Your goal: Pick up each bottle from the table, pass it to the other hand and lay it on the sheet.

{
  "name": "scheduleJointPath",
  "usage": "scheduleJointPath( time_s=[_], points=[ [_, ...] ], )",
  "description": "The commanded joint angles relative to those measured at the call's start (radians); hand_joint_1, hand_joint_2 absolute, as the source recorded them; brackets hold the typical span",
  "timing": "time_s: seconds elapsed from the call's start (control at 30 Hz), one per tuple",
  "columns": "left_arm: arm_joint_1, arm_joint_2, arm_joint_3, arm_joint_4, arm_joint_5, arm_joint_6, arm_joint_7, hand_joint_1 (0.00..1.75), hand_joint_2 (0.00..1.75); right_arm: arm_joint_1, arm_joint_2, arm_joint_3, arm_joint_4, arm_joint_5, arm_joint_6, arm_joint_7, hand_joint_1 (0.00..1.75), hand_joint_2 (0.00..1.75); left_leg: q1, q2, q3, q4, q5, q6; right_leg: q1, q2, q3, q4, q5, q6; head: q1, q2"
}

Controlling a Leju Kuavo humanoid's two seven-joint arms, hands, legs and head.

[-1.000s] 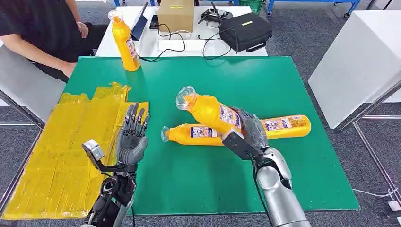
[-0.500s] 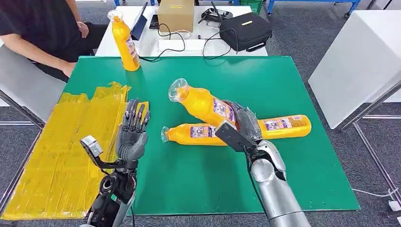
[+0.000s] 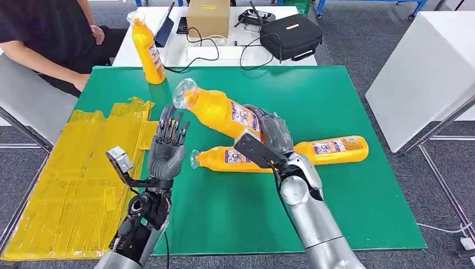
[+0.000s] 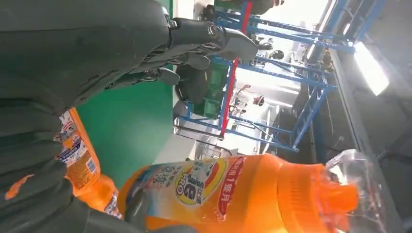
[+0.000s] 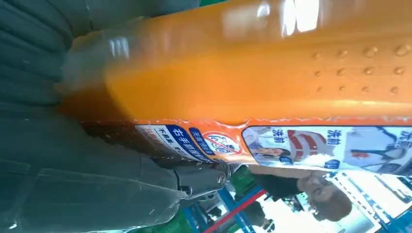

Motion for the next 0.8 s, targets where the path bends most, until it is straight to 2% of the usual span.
scheduleJointPath(
  time_s=[0.03,0.17,0.2,0.3,0.47,0.7,0.8],
  points=[
    [-0.046,-0.009,0.006,0.026,0.01,-0.009,0.03,0.0,1.75,-0.126,0.085,0.106,0.188,0.029,-0.027,0.06,1.75,1.75,-0.001,0.003,0.003,0.002,-0.002,0.001,0.0,0.005,0.001,0.002,-0.001,-0.004,0.0,0.0],
    [-0.084,-0.015,0.011,0.061,0.016,-0.01,0.05,0.0,1.75,-0.156,0.119,0.151,0.248,0.008,-0.05,0.085,1.75,1.75,0.0,0.003,0.003,0.002,-0.002,0.001,0.0,0.006,0.0,0.004,-0.001,-0.006,0.0,0.0],
    [-0.098,-0.017,0.014,0.085,0.019,-0.013,0.048,0.0,1.75,-0.165,0.119,0.19,0.264,-0.023,-0.055,0.101,1.75,1.75,0.0,0.001,0.001,0.001,0.0,0.0,0.0,0.002,0.0,0.002,0.0,-0.003,0.0,0.0],
    [-0.108,-0.014,0.025,0.107,0.015,-0.021,0.03,0.0,1.75,-0.189,0.119,0.345,0.35,-0.122,-0.117,0.141,1.75,1.75,0.0,0.002,0.002,0.0,0.0,0.0,0.0,0.003,0.0,0.002,-0.001,-0.003,0.0,0.0],
    [-0.108,-0.013,0.034,0.116,0.01,-0.036,0.028,0.0,1.75,-0.22,0.119,0.443,0.426,-0.21,-0.144,0.157,1.75,1.75,0.0,0.001,0.002,-0.001,0.0,-0.001,0.0,0.002,0.0,0.001,0.0,-0.002,0.0,0.0],
    [-0.111,0.002,0.045,0.145,0.013,-0.051,0.006,0.0,1.75,-0.244,0.119,0.71,0.472,-0.38,-0.175,0.218,1.75,1.75,0.0,0.002,0.002,-0.001,0.0,-0.001,0.0,0.003,0.0,0.001,-0.001,-0.003,0.0,0.0],
    [-0.102,0.002,0.047,0.132,0.013,-0.051,0.008,0.0,1.75,-0.234,0.119,0.761,0.468,-0.405,-0.189,0.231,1.75,1.75,0.0,0.0,0.001,-0.001,0.0,-0.001,0.0,0.002,0.0,0.001,-0.001,-0.003,0.0,0.0]
  ],
)
